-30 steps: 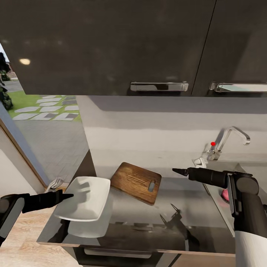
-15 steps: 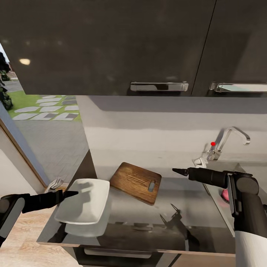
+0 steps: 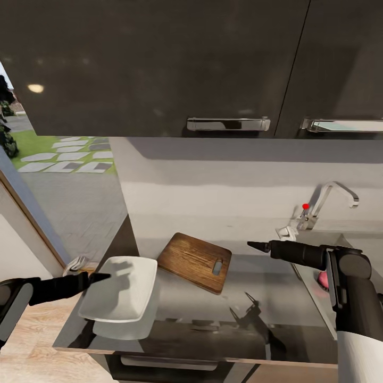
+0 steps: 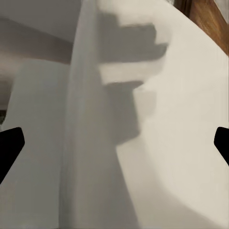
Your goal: In the kitchen, take the Vidalia onion out of the sink, dice it on the chopping board with the paring knife, put the diced onion into the bowl on the countertop, then place both the paring knife and the chopping board into the sink.
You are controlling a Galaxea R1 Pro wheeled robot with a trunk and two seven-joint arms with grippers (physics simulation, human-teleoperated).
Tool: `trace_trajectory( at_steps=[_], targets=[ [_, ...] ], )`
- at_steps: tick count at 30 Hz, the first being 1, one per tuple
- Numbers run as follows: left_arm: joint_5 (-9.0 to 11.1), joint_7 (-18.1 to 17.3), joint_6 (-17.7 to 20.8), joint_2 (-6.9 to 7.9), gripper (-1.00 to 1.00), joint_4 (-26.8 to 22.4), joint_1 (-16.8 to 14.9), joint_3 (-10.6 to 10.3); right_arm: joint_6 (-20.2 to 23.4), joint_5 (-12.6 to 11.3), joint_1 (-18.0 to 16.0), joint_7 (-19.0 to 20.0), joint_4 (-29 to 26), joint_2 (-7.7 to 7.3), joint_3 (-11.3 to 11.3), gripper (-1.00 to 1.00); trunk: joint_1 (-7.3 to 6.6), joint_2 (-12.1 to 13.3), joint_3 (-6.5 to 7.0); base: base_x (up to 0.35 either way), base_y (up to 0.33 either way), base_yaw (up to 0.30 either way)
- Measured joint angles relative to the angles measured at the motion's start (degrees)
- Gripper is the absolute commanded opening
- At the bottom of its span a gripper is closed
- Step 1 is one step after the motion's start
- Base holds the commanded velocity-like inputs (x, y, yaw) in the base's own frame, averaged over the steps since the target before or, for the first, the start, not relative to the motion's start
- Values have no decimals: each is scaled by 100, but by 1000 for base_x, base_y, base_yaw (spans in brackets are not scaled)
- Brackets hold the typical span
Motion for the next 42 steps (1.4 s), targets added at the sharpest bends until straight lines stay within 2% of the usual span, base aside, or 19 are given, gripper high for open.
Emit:
trace_trajectory(
  at_steps=[4, 7, 9, 12, 15, 18, 23, 24, 26, 27, 29, 31, 33, 35, 36, 38, 39, 41, 42],
  targets=[
    [4, -25, 9, 153, 100, -39, 0, 179, 0, 0, 0, 0, 0, -7, -2, 100, 0, 0, 0, 0, 0, 0],
    [36, -55, 18, 464, 100, -56, -1, 490, 1, -1, 0, 0, 0, -3, 0, 100, 0, 0, 0, 0, 0, 0],
    [67, -101, 23, 601, 100, -45, 0, 614, 0, 3, 0, 0, 0, -1, 1, 100, 0, 0, 0, 0, 0, 0],
    [88, -257, 27, 711, 100, -18, 0, 704, 0, 6, 0, 0, 0, 1, 1, 100, 0, 0, 0, 0, 0, 0],
    [92, -600, 30, 807, 100, -3, 0, 743, 1, 7, 0, 0, 0, 8, 2, 100, 0, 0, 0, 0, 0, 0],
    [77, -1091, 28, 872, 100, 14, 0, 761, 0, 8, 0, -5, 0, 15, 2, 100, 0, 0, 0, 0, 0, 0],
    [59, -2127, 15, 1036, 100, 86, 5, 777, 1, 8, 0, -7, 0, 16, 2, 100, 0, 0, 0, 0, 0, 0],
    [64, -2544, 3, 1097, 100, 102, 5, 780, 0, 9, 0, -6, 2, 14, 2, 100, 0, 0, 0, 0, 0, 0],
    [51, -3079, -33, 1144, 100, 109, 6, 782, 1, 8, 0, -5, 1, 13, 2, 100, 0, 0, 0, 0, 0, 0],
    [37, -3703, -97, 1173, 100, 112, 6, 781, 0, 13, 0, -7, 1, 15, 2, 100, 0, 0, 0, 0, 0, 0],
    [31, -4336, -206, 1193, 100, 99, 7, 780, 0, 20, 0, -4, 1, 19, 3, 100, 0, 0, 0, 0, 0, 0],
    [52, -4845, -398, 1183, 100, 34, 7, 777, 0, 23, 0, -4, -3, 24, 8, 100, 0, 0, 0, 0, 0, 0],
    [62, -5033, -510, 1149, 100, -31, 8, 767, 0, 24, 0, -4, -5, 29, 15, 100, 0, 0, 0, 0, 0, 11],
    [77, -5096, -620, 1029, 100, -139, 9, 752, 0, 28, 0, -6, -6, 56, 28, 100, 0, 1, 0, 0, 0, 85],
    [87, -5096, -662, 891, 100, -247, 10, 742, -7, 37, 0, -7, -7, 101, 58, 100, 0, 1, 0, 0, 0, 146],
    [92, -5096, -691, 714, 100, -420, 10, 733, -19, 80, -1, -21, -10, 160, 113, 100, 0, 0, 0, 0, 0, 191],
    [94, -5096, -709, 543, 100, -630, 10, 727, -29, 176, -1, -71, -28, 225, 197, 100, 0, 0, 0, 0, 0, 226],
    [89, -5096, -724, 301, 100, -956, 10, 717, -40, 435, -1, -249, -65, 347, 358, 100, 0, 0, 0, -3, 2, 253],
    [86, -5096, -729, 225, 100, -1053, 10, 714, -46, 542, -1, -337, -80, 398, 410, 100, 0, 0, 0, -16, 13, 264]
  ],
)
